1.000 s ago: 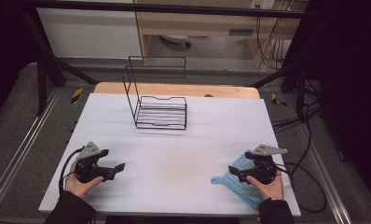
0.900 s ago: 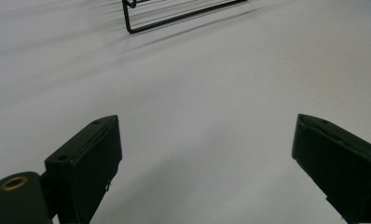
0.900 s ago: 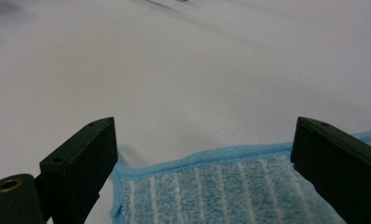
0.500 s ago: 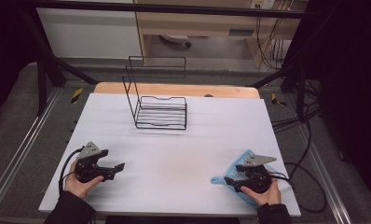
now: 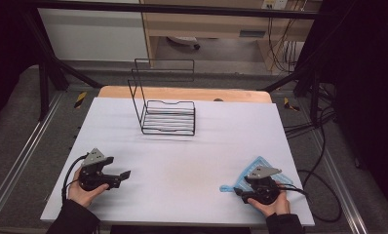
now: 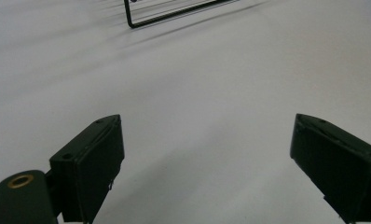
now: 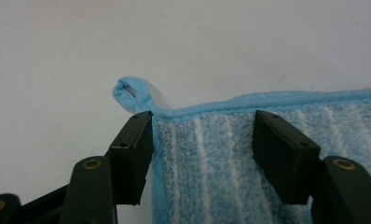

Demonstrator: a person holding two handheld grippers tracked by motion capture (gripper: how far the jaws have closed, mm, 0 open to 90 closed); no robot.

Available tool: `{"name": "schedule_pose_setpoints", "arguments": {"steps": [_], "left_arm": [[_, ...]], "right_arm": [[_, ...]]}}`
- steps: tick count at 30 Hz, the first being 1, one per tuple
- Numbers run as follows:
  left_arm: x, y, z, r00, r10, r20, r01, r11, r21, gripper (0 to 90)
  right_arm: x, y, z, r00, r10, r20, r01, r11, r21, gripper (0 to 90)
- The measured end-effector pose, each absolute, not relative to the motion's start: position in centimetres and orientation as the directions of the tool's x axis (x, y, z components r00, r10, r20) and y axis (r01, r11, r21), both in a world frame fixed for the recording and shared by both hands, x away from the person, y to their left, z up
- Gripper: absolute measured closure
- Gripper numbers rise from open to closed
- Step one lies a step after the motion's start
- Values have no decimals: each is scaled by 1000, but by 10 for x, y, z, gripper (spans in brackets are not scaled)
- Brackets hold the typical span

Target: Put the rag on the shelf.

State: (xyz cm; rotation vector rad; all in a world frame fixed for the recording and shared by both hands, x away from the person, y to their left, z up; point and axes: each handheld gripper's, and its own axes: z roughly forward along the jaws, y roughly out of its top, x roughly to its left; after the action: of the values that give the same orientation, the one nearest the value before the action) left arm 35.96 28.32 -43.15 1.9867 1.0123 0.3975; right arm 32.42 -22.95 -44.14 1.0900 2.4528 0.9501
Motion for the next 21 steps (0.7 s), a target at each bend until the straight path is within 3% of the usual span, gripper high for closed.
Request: {"name": "schedule_pose_setpoints", "arguments": {"steps": [10, 14, 18, 21], "left_arm": [[360, 283, -432, 620, 779, -90, 510, -313, 801, 100], [360, 283, -432, 620, 779, -92, 511, -313, 800, 102], [360, 283, -432, 620, 779, -94, 512, -311, 800, 104], [360, 283, -432, 617, 781, -97, 514, -307, 801, 104]], "right_arm": [[314, -224, -446, -667, 736, -119, 512, 568, 645, 421], [314, -223, -445, -661, 741, -121, 519, 567, 639, 486], [316, -226, -443, -649, 748, -140, 526, 574, 628, 633], [318, -227, -442, -640, 756, -134, 535, 564, 629, 677]]}}
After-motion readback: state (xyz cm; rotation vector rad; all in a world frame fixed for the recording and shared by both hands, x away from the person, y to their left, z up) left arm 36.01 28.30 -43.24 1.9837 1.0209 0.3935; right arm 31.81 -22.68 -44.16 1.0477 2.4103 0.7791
